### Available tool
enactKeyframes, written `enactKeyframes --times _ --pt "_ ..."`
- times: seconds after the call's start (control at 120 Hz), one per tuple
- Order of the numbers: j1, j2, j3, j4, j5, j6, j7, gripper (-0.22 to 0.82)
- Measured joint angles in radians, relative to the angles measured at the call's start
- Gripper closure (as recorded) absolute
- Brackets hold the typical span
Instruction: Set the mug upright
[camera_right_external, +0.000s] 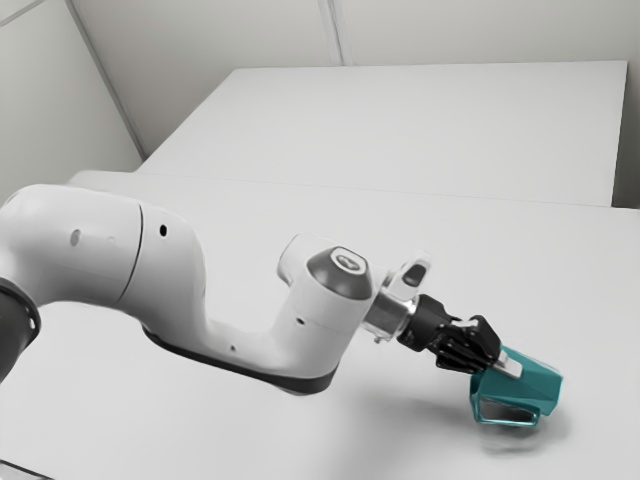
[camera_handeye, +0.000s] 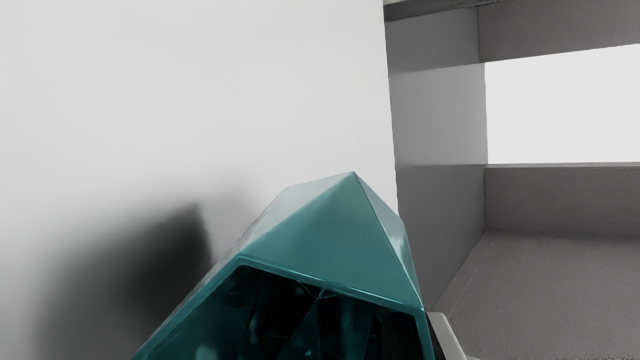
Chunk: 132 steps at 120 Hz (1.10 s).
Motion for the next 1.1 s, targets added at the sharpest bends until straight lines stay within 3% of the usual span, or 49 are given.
enactKeyframes --times 0.45,0.742,1.1 --pt "0.126 -0.148 0.013 -0.019 0.567 -0.030 -0.179 0.79" --pt "0.228 -0.242 0.012 -0.023 0.939 -0.144 -0.353 0.79" --pt "0.279 -0.299 0.020 -0.050 1.186 -0.266 -0.514 0.79"
